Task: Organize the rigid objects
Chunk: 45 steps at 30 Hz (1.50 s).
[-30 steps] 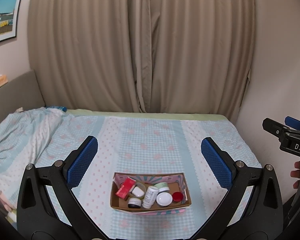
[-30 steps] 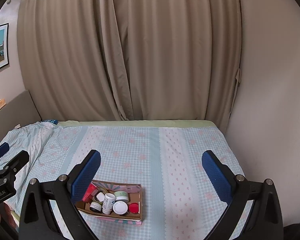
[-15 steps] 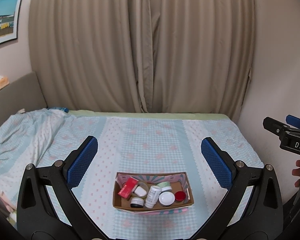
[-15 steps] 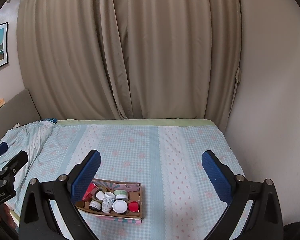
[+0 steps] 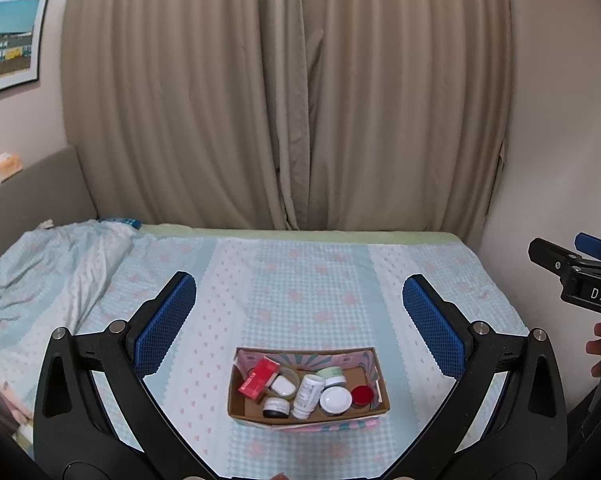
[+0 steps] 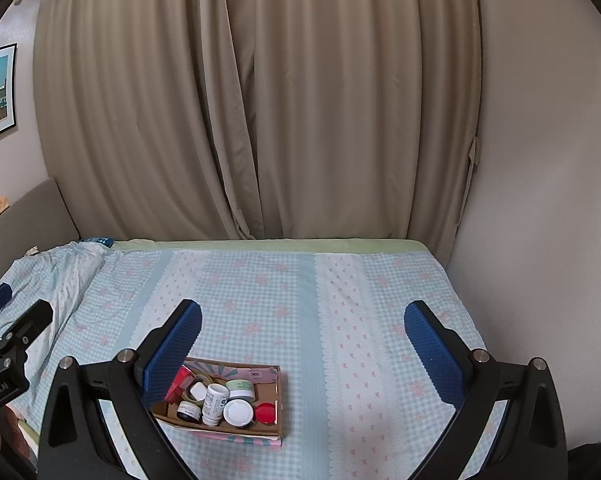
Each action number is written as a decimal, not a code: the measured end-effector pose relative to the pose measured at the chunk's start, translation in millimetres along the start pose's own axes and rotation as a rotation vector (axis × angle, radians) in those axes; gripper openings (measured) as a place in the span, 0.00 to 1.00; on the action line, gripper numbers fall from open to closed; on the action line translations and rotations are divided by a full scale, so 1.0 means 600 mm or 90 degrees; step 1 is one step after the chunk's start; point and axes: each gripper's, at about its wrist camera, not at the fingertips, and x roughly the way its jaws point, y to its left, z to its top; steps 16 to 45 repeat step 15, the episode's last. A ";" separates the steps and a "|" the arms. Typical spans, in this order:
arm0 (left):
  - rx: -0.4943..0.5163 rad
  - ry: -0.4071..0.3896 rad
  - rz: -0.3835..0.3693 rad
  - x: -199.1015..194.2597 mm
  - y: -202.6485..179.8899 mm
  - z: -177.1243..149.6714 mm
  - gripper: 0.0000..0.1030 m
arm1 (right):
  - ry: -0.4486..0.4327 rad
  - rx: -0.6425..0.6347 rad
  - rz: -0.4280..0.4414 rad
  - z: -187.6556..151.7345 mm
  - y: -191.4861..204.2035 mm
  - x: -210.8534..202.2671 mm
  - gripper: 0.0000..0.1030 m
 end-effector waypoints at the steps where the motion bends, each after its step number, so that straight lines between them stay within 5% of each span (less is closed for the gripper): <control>1: 0.001 -0.002 0.003 -0.003 -0.001 0.000 1.00 | 0.000 0.000 0.000 0.001 0.000 0.000 0.98; 13: 0.009 -0.048 0.023 -0.033 -0.023 -0.004 1.00 | -0.004 0.001 -0.001 0.001 -0.006 -0.004 0.98; 45: 0.004 -0.045 0.018 -0.034 -0.023 -0.007 1.00 | -0.003 0.003 0.001 0.000 -0.008 -0.003 0.98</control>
